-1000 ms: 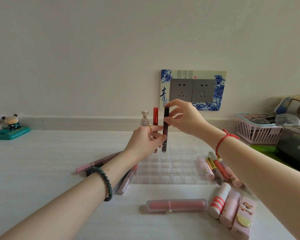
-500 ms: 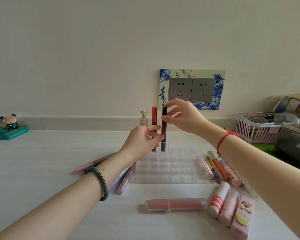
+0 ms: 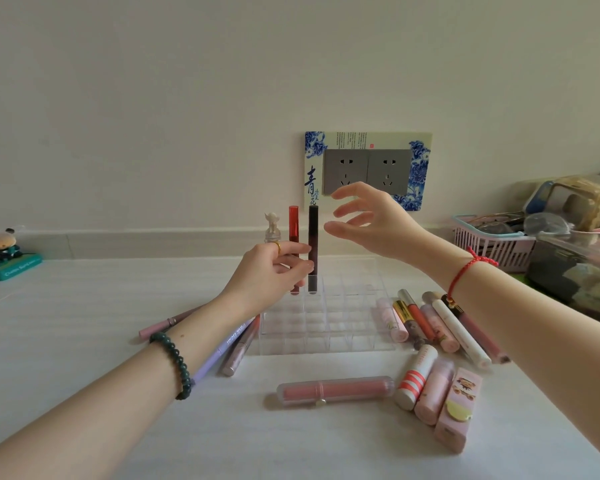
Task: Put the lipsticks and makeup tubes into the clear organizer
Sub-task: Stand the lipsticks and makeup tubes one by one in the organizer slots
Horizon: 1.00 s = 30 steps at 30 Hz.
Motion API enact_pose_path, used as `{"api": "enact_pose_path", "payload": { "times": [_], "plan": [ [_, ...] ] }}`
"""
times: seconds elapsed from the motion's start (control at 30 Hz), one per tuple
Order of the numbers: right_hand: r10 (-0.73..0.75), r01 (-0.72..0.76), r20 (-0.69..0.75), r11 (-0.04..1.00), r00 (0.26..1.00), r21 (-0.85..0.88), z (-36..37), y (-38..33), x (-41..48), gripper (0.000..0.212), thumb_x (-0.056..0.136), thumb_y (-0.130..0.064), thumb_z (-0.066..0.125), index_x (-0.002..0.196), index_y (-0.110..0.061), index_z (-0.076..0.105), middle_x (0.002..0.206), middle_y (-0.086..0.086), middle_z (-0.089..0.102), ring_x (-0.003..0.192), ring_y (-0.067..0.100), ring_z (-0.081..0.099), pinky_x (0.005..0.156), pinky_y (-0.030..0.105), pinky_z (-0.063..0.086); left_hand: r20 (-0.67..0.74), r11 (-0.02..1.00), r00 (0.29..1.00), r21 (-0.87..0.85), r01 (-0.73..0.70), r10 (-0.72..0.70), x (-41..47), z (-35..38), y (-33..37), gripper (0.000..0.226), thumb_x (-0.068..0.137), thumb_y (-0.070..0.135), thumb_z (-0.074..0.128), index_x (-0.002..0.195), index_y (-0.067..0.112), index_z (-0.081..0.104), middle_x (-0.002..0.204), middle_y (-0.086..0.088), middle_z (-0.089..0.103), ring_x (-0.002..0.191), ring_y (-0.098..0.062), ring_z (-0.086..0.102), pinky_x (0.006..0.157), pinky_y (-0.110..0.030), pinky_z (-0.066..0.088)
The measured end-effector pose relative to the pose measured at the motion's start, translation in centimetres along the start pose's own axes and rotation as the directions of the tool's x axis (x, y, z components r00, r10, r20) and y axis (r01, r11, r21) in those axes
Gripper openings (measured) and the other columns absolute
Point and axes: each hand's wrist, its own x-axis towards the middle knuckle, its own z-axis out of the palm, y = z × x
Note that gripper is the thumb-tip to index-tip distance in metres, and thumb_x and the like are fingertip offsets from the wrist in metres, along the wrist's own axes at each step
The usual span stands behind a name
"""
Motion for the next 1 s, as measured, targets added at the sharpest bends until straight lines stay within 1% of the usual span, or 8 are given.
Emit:
{"api": "enact_pose_path", "payload": {
  "times": [0.13, 0.33, 0.4, 0.47, 0.6, 0.8, 0.93, 1.0],
  "plan": [
    [-0.012, 0.012, -0.007, 1.000, 1.000, -0.010, -1.6, 0.0, -2.0, 0.049, 0.078, -0.033, 0.068, 0.121, -0.026, 0.046, 0.111, -0.002, 0.060, 0.091, 0.012, 0.064, 0.075, 0.024, 0.053, 0.042, 0.999, 0.998, 0.002, -0.054, 0.054, -1.0, 0.5, 0.7, 0.021, 0.084, 0.018, 0.061, 0.104, 0.024, 0.062, 0.084, 0.002, 0.069, 0.066, -0.005, 0.065, 0.071, -0.017, 0.053],
    [-0.005, 0.006, 0.010, 0.995, 1.000, -0.096, -3.9, 1.0, -5.2, 0.051, 0.075, -0.036, 0.069, 0.121, -0.029, 0.046, 0.109, -0.004, 0.061, 0.090, 0.007, 0.064, 0.084, 0.029, 0.053, 0.126, 0.990, 0.986, 0.072, -0.120, 0.110, -2.4, 2.4, 2.1, 0.022, 0.083, 0.028, 0.063, 0.104, 0.031, 0.062, 0.094, 0.002, 0.069, 0.085, -0.013, 0.065, 0.083, -0.023, 0.053],
    [0.016, -0.013, 0.025, 0.993, 1.000, -0.120, -4.7, 1.6, -6.2, 0.051, 0.075, -0.035, 0.069, 0.120, -0.029, 0.047, 0.107, -0.005, 0.062, 0.090, 0.008, 0.064, 0.086, 0.030, 0.052, 0.152, 0.985, 0.981, 0.102, -0.140, 0.123, -2.9, 3.4, 2.7, 0.024, 0.083, 0.029, 0.063, 0.107, 0.030, 0.062, 0.095, 0.006, 0.068, 0.088, -0.012, 0.063, 0.083, -0.022, 0.051],
    [0.042, -0.037, 0.034, 0.989, 0.999, -0.142, -5.4, 2.4, -7.0, 0.048, 0.075, -0.034, 0.069, 0.119, -0.028, 0.049, 0.106, -0.005, 0.062, 0.091, 0.009, 0.064, 0.087, 0.031, 0.052, 0.177, 0.975, 0.973, 0.138, -0.176, 0.151, -3.3, 4.5, 3.3, 0.025, 0.083, 0.029, 0.063, 0.108, 0.030, 0.062, 0.093, 0.010, 0.067, 0.087, -0.007, 0.062, 0.078, -0.016, 0.049],
    [0.108, -0.107, 0.000, 0.981, 0.994, -0.161, -6.5, 4.5, -8.5, 0.043, 0.076, -0.031, 0.069, 0.116, -0.026, 0.053, 0.102, -0.005, 0.063, 0.092, 0.011, 0.063, 0.086, 0.030, 0.052, 0.255, 0.951, 0.952, 0.210, -0.225, 0.169, -3.8, 7.1, 3.9, 0.032, 0.082, 0.031, 0.064, 0.113, 0.026, 0.061, 0.095, 0.013, 0.068, 0.085, -0.002, 0.060, 0.072, -0.010, 0.044],
    [0.225, -0.229, -0.042, 0.960, 0.973, -0.163, -7.2, 8.1, -10.2, 0.038, 0.078, -0.028, 0.067, 0.114, -0.022, 0.055, 0.102, -0.002, 0.063, 0.092, 0.014, 0.062, 0.082, 0.031, 0.054, 0.316, 0.901, 0.938, 0.351, -0.254, 0.141, -3.9, 10.5, 4.6, 0.049, 0.077, 0.043, 0.066, 0.123, 0.028, 0.053, 0.111, 0.006, 0.065, 0.101, -0.010, 0.058, 0.091, -0.028, 0.046],
    [0.260, -0.272, -0.092, 0.950, 0.961, -0.156, -7.2, 10.4, -11.0, 0.034, 0.081, -0.026, 0.065, 0.114, -0.022, 0.056, 0.103, -0.002, 0.063, 0.089, 0.010, 0.061, 0.072, 0.018, 0.048, 0.326, 0.870, 0.935, 0.410, -0.274, 0.141, -3.9, 12.2, 4.8, 0.053, 0.076, 0.046, 0.065, 0.125, 0.031, 0.050, 0.114, 0.006, 0.063, 0.109, -0.014, 0.056, 0.092, -0.029, 0.045],
    [0.275, -0.287, -0.092, 0.944, 0.957, -0.163, -7.1, 11.2, -11.2, 0.032, 0.082, -0.025, 0.064, 0.114, -0.023, 0.056, 0.105, -0.002, 0.063, 0.092, 0.010, 0.060, 0.074, 0.019, 0.048, 0.337, 0.838, 0.931, 0.459, -0.294, 0.142, -3.8, 13.0, 4.9, 0.057, 0.075, 0.049, 0.064, 0.126, 0.031, 0.048, 0.107, 0.007, 0.061, 0.108, -0.016, 0.055, 0.089, -0.028, 0.043]
  ]
}}
